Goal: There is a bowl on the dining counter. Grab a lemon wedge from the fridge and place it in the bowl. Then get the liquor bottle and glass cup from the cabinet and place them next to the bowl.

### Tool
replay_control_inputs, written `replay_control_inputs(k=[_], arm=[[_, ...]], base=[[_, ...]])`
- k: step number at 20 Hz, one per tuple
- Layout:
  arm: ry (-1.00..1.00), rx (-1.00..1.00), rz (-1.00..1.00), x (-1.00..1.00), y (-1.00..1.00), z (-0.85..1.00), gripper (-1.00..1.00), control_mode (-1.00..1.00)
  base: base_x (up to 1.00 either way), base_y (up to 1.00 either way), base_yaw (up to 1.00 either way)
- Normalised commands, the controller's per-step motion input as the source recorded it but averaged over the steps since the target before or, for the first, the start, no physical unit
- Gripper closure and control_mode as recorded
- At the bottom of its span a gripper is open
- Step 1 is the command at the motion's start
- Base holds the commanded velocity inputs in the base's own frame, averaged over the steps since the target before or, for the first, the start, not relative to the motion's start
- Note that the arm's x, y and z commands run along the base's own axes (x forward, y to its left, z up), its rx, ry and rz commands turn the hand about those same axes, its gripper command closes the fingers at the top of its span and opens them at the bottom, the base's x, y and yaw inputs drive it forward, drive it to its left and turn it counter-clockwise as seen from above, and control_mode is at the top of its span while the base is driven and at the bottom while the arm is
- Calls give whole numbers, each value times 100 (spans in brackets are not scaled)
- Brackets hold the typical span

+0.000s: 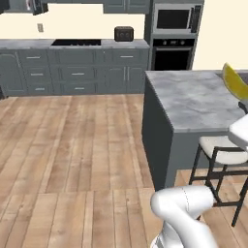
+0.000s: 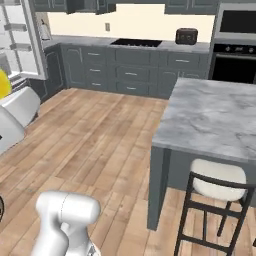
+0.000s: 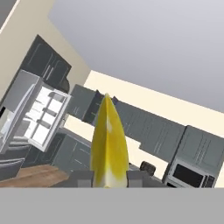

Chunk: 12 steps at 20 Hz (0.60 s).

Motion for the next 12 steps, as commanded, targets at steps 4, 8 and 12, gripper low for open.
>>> replay_control_inputs(k=[4, 8, 12], arm=[[0, 0, 0, 0, 0, 0, 100, 100], [0, 0, 0, 0, 0, 0, 100, 100], [0, 0, 0, 0, 0, 0, 100, 100]], base=[[-29, -100, -10], [-23, -100, -10], [-20, -100, -10]])
